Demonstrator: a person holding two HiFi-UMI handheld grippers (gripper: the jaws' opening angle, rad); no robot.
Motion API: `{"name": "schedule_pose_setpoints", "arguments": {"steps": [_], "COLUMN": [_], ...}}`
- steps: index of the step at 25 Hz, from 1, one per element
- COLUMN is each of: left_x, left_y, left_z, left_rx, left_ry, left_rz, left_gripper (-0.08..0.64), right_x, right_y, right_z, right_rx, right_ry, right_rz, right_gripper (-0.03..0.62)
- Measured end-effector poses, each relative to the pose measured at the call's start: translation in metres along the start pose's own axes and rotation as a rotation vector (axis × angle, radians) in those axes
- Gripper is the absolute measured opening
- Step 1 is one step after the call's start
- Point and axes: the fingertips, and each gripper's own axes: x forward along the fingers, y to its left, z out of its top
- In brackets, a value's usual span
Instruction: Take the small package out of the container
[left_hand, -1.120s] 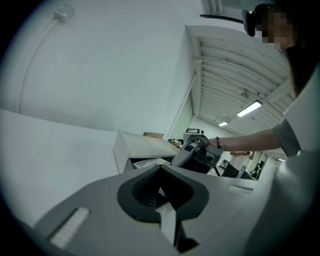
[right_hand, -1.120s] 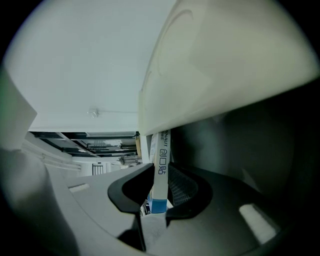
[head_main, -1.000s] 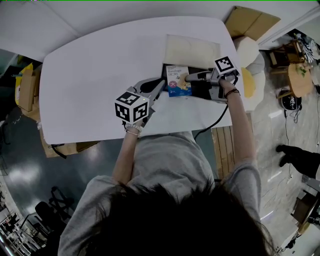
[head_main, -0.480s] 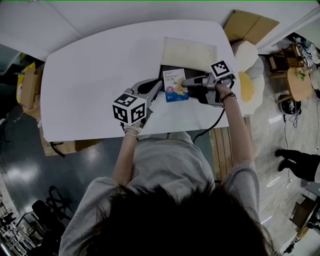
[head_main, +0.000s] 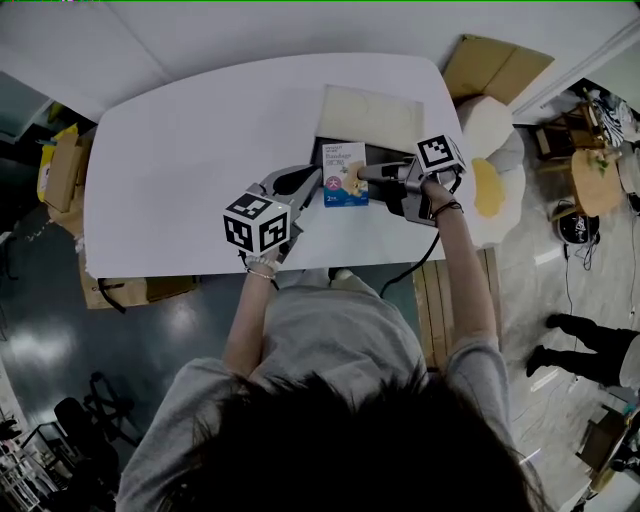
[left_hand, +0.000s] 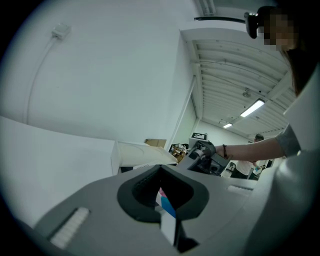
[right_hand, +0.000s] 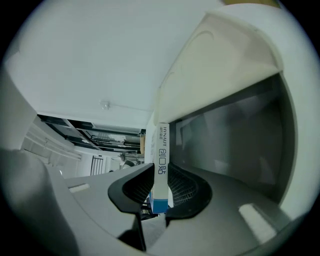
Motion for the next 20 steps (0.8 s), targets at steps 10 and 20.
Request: {"name": "schedule_pose_setpoints", "arguments": {"steps": [10,20], "left_x": [-0.010,-0.020], "left_y": [-0.022,-0.044], "left_z": [0.016,0.027], "left_rx": [0.015,0.053], "left_ry": [-0.044,-0.092], "left_rz": [0.021,0.049], "left_gripper": [-0.006,-0.006], "right_x": [-0.019,-0.035], "right_y": [0.018,0.042], "right_z": [-0.008,-0.017], "right_rx": [-0.105,-0.268], "right_ry": [-0.116,-0.252], "right_rz": [0.009,0.019], "right_gripper": [0.101,0.101]}}
